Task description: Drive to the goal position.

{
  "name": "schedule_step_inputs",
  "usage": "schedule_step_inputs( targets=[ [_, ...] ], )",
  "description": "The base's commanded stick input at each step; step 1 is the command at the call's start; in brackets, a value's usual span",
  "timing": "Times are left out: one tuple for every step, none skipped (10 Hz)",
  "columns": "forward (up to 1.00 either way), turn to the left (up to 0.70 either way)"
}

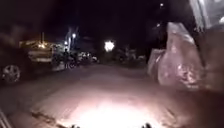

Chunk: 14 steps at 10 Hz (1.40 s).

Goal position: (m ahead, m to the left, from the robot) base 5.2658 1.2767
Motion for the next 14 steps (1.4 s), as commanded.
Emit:
schedule_step_inputs(
  targets=[
    [0.85, 0.00],
    [0.85, 0.00],
    [0.85, 0.00],
    [0.85, 0.00],
    [0.85, 0.00],
    [0.85, 0.00],
    [0.85, 0.00],
    [0.85, 0.00],
    [0.85, 0.00],
    [0.85, 0.00],
    [0.85, 0.00],
    [0.85, 0.00],
    [0.85, 0.00],
    [0.85, 0.00]
  ],
)
